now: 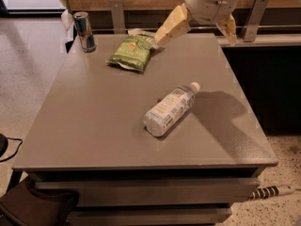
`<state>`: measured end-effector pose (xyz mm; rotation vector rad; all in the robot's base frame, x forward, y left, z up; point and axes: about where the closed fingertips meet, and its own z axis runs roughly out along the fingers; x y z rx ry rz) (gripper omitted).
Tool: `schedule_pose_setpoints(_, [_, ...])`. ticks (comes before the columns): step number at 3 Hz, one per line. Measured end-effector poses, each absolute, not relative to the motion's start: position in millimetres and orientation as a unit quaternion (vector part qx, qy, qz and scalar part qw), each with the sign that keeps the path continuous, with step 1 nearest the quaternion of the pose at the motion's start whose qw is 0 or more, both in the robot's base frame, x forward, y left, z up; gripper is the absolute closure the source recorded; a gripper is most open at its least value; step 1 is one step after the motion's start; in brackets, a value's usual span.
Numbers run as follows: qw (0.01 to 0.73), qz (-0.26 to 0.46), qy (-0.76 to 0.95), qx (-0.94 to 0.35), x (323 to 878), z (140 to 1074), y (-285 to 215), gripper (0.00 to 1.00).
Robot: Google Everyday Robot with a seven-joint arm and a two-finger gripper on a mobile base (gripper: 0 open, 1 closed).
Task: Place blue plastic bottle upright
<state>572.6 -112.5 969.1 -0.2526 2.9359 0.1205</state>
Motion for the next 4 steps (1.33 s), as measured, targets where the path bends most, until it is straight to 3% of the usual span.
schedule_pose_setpoints(2, [0.026,0.020,0.993,0.112,588,928,-65,0.00])
schedule_pose_setpoints(4, [-0.059,0.038,0.950,0.305,521,913,-54,0.00])
